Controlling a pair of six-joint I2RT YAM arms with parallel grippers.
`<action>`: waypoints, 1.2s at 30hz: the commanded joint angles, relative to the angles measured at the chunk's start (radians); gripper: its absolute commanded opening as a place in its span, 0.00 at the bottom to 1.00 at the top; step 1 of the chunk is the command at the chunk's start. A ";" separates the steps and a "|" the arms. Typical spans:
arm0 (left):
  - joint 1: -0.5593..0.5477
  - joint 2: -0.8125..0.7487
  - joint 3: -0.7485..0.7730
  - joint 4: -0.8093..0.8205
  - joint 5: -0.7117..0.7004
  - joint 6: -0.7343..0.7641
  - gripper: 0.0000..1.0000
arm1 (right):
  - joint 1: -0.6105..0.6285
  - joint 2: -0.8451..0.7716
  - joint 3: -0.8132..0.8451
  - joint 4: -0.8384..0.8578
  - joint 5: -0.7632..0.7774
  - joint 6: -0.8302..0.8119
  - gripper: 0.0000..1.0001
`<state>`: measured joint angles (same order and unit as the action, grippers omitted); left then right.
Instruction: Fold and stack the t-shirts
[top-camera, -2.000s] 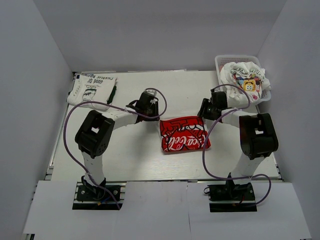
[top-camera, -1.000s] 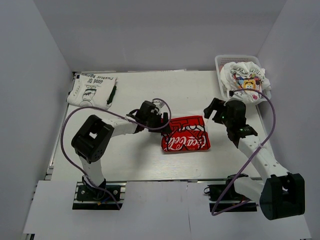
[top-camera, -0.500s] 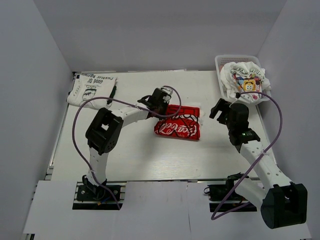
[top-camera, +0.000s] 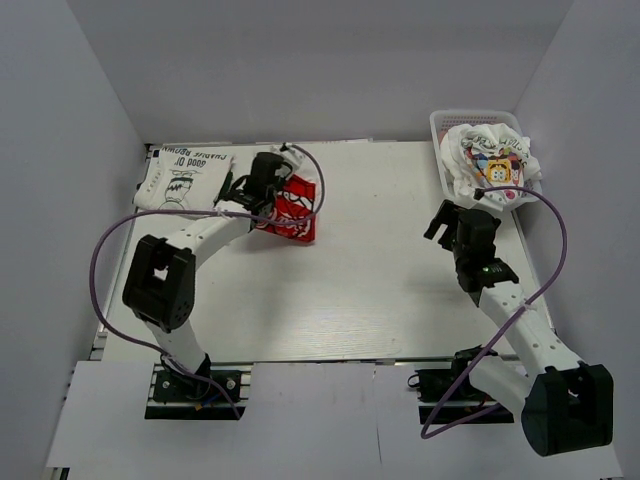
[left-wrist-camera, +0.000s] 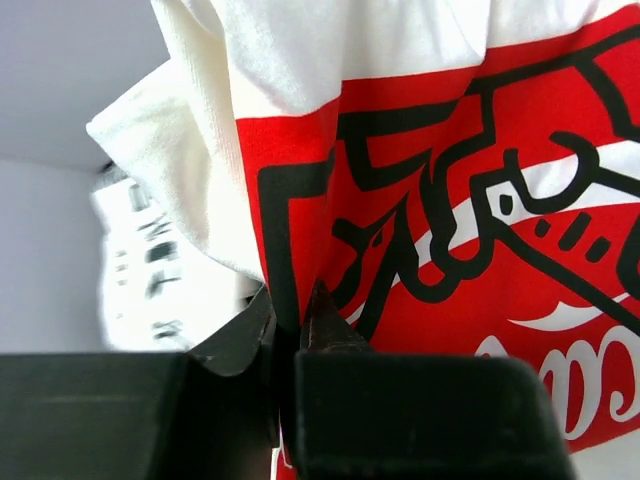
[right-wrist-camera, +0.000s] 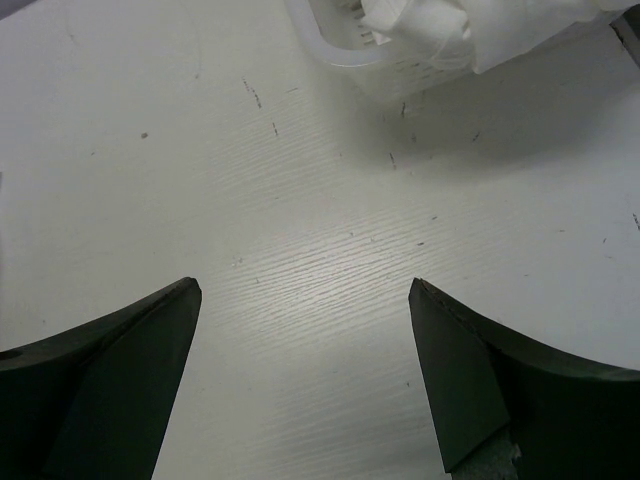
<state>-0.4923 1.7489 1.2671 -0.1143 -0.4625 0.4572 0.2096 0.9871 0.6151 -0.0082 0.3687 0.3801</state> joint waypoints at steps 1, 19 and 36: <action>0.089 -0.078 0.040 0.013 0.013 0.113 0.00 | 0.010 0.012 0.014 0.019 0.041 -0.017 0.90; 0.412 0.063 0.397 -0.275 0.243 0.238 0.00 | -0.003 0.163 0.075 -0.030 0.073 -0.010 0.90; 0.443 -0.020 0.492 -0.417 0.338 0.298 0.00 | -0.001 0.157 0.080 -0.061 0.105 0.006 0.90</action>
<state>-0.0544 1.8427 1.7405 -0.5415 -0.1581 0.7387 0.2096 1.1530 0.6525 -0.0666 0.4229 0.3813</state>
